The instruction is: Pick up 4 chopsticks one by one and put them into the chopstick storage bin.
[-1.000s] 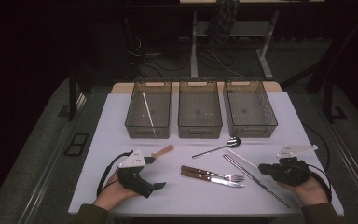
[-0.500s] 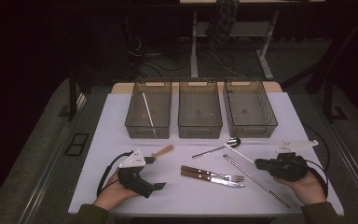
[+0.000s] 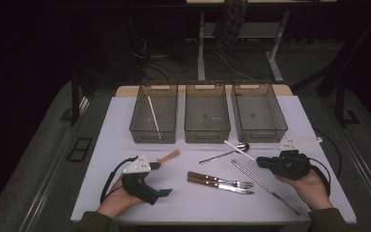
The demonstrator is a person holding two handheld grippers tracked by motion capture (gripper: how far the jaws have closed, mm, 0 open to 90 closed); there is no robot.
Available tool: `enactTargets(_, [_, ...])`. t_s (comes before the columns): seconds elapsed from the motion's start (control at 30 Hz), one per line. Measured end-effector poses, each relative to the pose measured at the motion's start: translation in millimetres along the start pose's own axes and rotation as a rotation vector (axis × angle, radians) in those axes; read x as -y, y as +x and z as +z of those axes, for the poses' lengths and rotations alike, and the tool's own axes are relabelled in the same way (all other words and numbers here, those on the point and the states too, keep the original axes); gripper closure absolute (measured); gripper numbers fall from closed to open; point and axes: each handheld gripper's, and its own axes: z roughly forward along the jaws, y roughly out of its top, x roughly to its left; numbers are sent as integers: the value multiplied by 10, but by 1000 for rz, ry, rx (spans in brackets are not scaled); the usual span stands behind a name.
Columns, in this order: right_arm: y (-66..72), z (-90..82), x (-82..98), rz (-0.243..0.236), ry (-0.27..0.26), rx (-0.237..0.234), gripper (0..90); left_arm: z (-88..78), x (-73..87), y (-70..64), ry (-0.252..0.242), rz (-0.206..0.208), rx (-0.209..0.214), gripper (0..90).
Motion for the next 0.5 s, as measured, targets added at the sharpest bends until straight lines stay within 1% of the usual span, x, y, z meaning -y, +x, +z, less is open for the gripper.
enactTargets(0.3, [29, 62, -115, -4, -16, -11, 841, 1, 0, 2, 2, -1, -3, 0])
enactTargets(0.5, [46, 110, -229, -4, -35, -13, 841, -1, -1, -4, 2, 3, -2, 0])
